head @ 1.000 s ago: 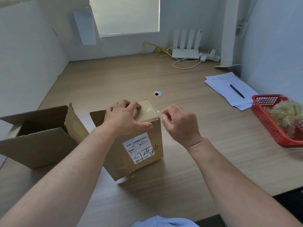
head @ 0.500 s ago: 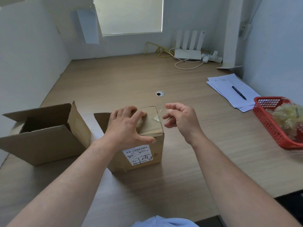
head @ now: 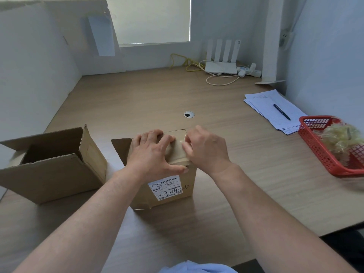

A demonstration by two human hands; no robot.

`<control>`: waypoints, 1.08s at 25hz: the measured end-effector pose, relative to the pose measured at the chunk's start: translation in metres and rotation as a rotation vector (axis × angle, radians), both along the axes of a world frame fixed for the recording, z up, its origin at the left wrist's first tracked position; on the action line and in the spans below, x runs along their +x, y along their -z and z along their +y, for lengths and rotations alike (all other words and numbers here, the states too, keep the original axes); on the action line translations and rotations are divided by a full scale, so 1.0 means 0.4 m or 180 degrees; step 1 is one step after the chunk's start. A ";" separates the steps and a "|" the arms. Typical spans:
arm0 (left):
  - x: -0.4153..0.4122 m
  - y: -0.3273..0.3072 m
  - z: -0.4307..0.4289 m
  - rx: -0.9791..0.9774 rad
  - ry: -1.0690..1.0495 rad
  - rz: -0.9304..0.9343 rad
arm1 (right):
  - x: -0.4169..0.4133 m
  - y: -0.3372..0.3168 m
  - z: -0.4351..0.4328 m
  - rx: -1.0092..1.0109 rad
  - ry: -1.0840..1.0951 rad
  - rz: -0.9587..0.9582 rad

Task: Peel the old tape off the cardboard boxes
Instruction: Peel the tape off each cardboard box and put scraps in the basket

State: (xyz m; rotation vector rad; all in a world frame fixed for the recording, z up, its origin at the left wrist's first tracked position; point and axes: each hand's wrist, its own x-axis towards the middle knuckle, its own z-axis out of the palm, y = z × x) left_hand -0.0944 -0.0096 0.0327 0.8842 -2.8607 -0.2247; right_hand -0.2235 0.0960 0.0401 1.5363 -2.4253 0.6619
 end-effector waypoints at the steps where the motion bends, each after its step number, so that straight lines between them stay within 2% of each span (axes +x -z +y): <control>1: 0.002 0.001 0.000 0.0013 -0.0002 0.0005 | 0.002 0.004 -0.007 0.0037 -0.0063 0.0254; 3: 0.006 0.003 -0.002 0.0062 -0.0033 0.0036 | -0.004 0.012 -0.014 0.0117 -0.0032 0.0167; 4: 0.008 0.005 -0.002 0.0071 -0.0054 0.0039 | -0.008 0.017 -0.015 0.0006 0.0102 -0.0281; 5: 0.010 0.007 0.000 0.0068 -0.0077 0.0041 | -0.008 0.022 -0.015 -0.0232 0.0296 -0.0993; 8: 0.023 0.013 -0.002 0.0107 -0.0177 0.0146 | -0.009 0.025 -0.002 -0.1324 0.0913 -0.3624; 9: 0.029 0.015 -0.005 0.0138 -0.0223 0.0197 | -0.012 0.023 0.006 -0.1570 0.0983 -0.4307; 11: 0.035 0.018 -0.004 0.0165 -0.0257 0.0245 | -0.017 0.019 0.021 -0.1572 0.0943 -0.4986; 15: 0.029 0.013 -0.002 0.0175 -0.0223 -0.0023 | -0.002 0.010 0.022 -0.1034 0.0546 -0.4907; 21: 0.022 -0.047 -0.017 0.0362 0.0094 -0.0569 | 0.011 -0.014 0.036 -0.0691 0.0065 -0.4824; 24: 0.030 -0.068 -0.017 0.0397 0.0076 -0.0444 | 0.027 -0.041 0.039 -0.0617 -0.0197 -0.4629; 27: 0.040 -0.089 -0.011 0.0595 0.0091 0.0146 | 0.039 -0.091 0.020 -0.1085 -0.0259 -0.4079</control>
